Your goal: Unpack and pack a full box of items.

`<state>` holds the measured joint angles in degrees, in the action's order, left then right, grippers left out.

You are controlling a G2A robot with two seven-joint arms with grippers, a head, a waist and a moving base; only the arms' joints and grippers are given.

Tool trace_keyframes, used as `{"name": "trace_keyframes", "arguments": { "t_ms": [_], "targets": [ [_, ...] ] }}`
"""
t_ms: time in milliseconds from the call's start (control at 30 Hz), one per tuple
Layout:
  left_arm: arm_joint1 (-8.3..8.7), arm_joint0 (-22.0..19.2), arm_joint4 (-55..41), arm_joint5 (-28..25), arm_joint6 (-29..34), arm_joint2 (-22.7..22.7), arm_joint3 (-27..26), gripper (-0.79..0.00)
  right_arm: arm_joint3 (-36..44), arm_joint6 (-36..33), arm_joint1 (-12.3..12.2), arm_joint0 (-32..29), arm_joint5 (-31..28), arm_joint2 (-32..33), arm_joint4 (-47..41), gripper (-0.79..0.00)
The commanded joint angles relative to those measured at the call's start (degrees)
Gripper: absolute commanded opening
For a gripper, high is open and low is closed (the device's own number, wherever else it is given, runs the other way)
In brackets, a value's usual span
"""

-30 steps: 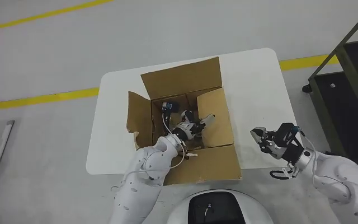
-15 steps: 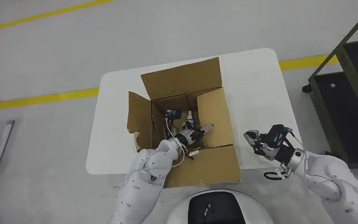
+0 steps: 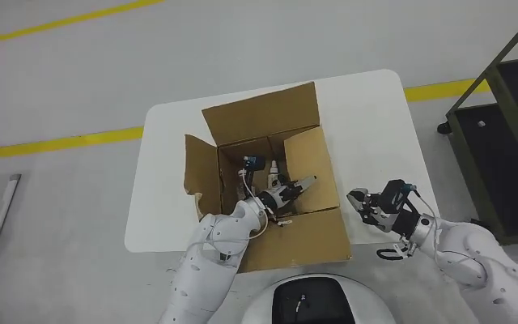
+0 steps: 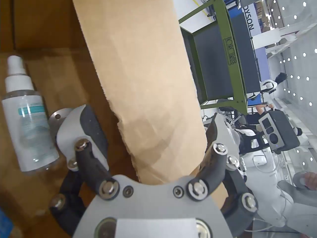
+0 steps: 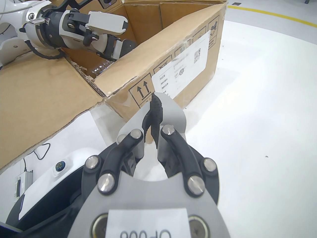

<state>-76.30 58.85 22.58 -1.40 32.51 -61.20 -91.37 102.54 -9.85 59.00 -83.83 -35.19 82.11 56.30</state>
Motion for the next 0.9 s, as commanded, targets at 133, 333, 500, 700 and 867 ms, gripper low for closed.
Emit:
{"name": "trace_keyframes", "arguments": {
  "t_ms": [133,333,500,700,867],
  "targets": [
    [-0.11,-0.5,-2.3,-0.4,0.6,-0.2,-2.4,0.000,0.2,-0.3,0.0,0.2,-0.2,-0.5,-0.1,-0.785],
    [-0.21,-1.4,-4.3,-0.8,0.8,-0.5,-4.4,0.000,0.4,-0.2,0.1,0.2,-0.1,-0.8,-0.3,-0.785],
    [-0.45,-2.8,-6.8,-2.0,0.2,-0.6,-6.7,0.000,0.8,-0.1,0.1,-0.1,0.3,-0.3,-0.7,-0.785],
    [-0.97,-5.9,-9.4,-4.8,0.4,0.8,-7.3,0.000,2.9,0.7,-0.3,-2.2,3.9,5.2,-2.7,-0.459],
    [-1.65,-8.9,-8.7,-6.8,1.3,4.4,-4.9,0.000,3.7,-0.8,-0.5,-3.9,6.2,12.2,-14.0,-0.212]
  ]
}}
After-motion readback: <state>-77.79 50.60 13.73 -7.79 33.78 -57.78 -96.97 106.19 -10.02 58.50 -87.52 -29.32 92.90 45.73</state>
